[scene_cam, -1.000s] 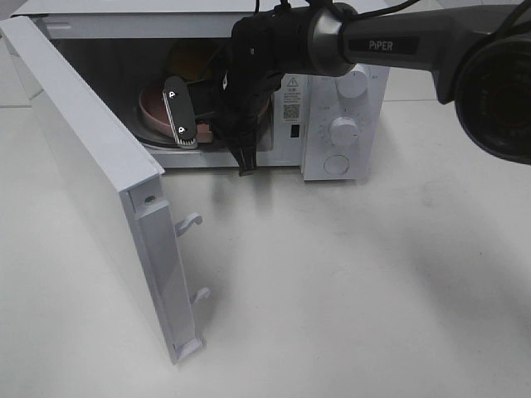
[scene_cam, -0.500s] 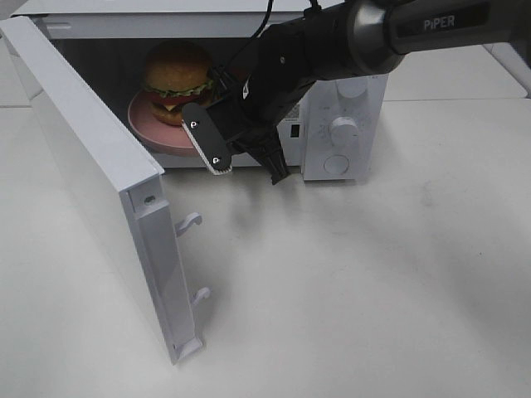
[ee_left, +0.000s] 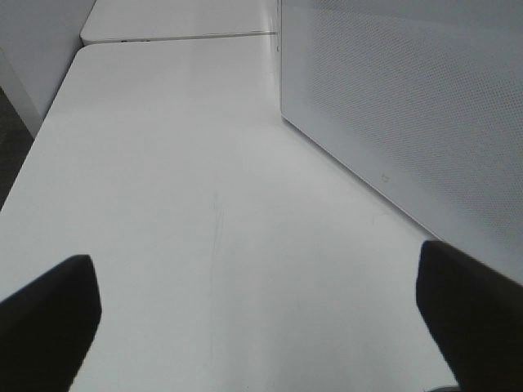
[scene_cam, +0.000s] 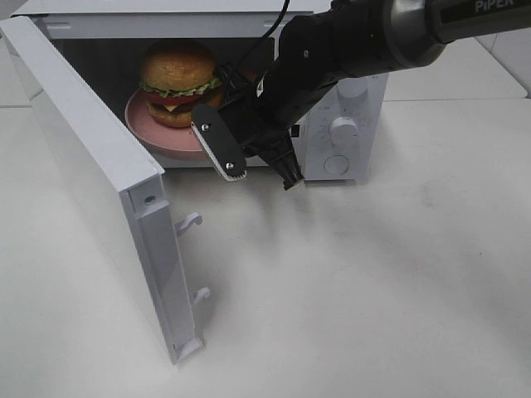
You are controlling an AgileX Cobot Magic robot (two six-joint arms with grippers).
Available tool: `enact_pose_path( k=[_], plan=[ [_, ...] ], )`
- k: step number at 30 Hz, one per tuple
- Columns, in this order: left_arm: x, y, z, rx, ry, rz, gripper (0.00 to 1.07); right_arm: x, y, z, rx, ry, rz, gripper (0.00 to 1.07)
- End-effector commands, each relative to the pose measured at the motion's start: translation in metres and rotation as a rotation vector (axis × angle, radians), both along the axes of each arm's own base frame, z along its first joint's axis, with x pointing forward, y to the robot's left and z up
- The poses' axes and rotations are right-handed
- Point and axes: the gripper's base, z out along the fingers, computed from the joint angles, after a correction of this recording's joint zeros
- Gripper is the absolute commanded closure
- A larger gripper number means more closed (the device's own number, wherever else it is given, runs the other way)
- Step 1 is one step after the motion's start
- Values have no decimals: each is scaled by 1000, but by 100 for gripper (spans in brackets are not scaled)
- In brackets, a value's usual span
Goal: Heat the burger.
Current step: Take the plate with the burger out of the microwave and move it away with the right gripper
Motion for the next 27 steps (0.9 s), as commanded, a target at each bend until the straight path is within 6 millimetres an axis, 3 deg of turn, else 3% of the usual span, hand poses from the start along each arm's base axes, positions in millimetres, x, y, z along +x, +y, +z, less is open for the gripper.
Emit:
enact_pose_path(
  k=[1, 27],
  plan=[
    [-3, 0, -1, -4, -17, 3, 9, -8, -3, 23, 61, -60, 23, 107],
    [-3, 0, -1, -4, -17, 3, 9, -73, -43, 38, 66, -3, 49, 107]
  ],
)
